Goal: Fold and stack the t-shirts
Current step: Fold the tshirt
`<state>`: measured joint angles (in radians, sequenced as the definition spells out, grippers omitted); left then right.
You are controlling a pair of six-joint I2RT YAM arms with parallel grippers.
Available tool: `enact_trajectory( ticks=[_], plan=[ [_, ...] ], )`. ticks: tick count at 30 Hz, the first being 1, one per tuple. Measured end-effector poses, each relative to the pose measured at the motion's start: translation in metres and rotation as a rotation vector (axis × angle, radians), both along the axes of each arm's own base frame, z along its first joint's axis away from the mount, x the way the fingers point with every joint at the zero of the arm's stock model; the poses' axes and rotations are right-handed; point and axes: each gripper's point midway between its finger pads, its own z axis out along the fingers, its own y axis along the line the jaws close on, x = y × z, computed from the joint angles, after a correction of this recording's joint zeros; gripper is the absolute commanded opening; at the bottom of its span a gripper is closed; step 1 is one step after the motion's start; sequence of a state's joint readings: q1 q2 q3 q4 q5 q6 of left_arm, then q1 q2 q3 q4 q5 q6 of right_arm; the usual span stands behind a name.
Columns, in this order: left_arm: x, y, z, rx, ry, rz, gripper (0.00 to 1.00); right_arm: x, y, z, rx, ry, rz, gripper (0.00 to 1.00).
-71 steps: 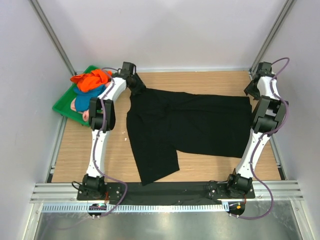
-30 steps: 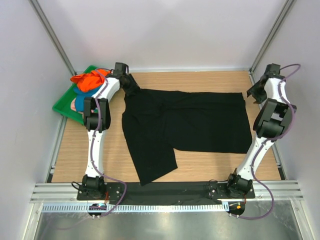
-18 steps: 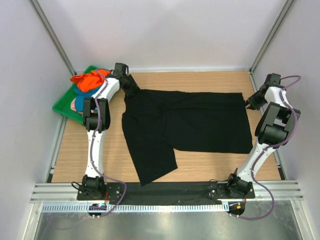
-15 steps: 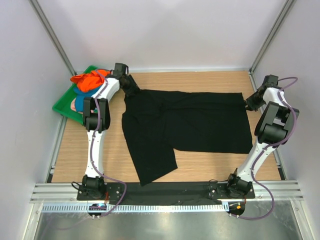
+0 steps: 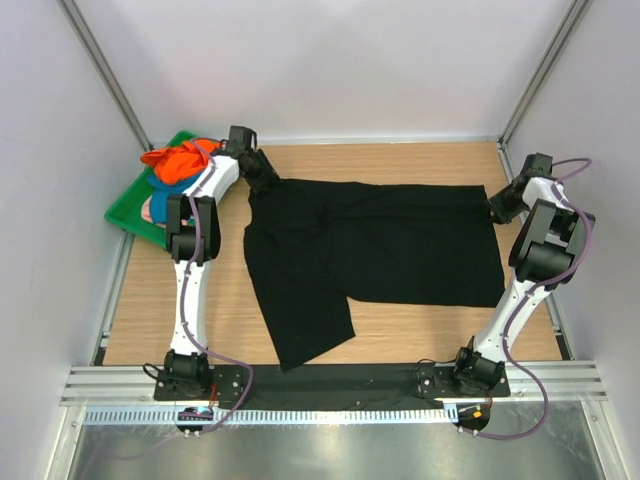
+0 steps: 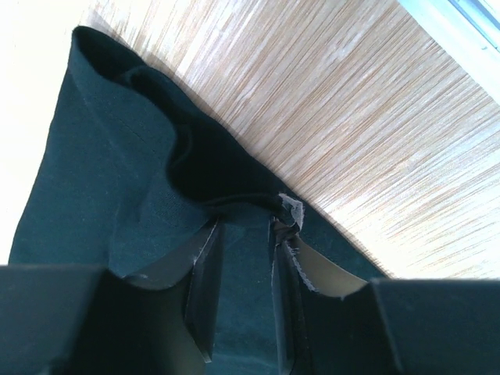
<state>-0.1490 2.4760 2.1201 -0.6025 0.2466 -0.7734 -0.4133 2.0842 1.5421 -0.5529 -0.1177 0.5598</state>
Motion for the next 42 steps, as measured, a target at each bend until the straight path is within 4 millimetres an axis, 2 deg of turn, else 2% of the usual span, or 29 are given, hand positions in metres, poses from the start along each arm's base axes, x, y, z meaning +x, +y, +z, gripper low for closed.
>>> enact_trajectory(
  ticks=[11, 16, 18, 24, 32, 36, 42],
  plan=[
    [0.000, 0.000, 0.000, 0.000, 0.000, 0.000, 0.44, 0.000, -0.004, -0.008, -0.015, 0.020, -0.007, 0.38],
    [0.000, 0.000, 0.000, 0.000, 0.001, 0.000, 0.44, 0.001, -0.007, -0.009, -0.028, 0.021, -0.014, 0.28],
    [0.000, 0.000, 0.000, 0.000, 0.001, 0.000, 0.44, 0.001, -0.008, -0.010, -0.032, 0.024, -0.017, 0.18],
    [0.000, 0.000, 0.000, 0.000, 0.001, 0.000, 0.44, 0.005, -0.012, -0.008, -0.044, 0.024, -0.020, 0.02],
    [0.000, 0.000, 0.000, 0.000, 0.001, 0.001, 0.44, 0.012, -0.016, 0.012, -0.065, 0.022, -0.026, 0.01],
    [-0.001, 0.000, -0.001, -0.001, 0.001, 0.001, 0.43, 0.002, -0.020, 0.018, -0.081, 0.072, -0.046, 0.01],
    [-0.001, 0.000, 0.000, -0.001, 0.001, 0.001, 0.44, -0.021, -0.016, 0.014, -0.073, 0.169, -0.065, 0.01]
  ],
)
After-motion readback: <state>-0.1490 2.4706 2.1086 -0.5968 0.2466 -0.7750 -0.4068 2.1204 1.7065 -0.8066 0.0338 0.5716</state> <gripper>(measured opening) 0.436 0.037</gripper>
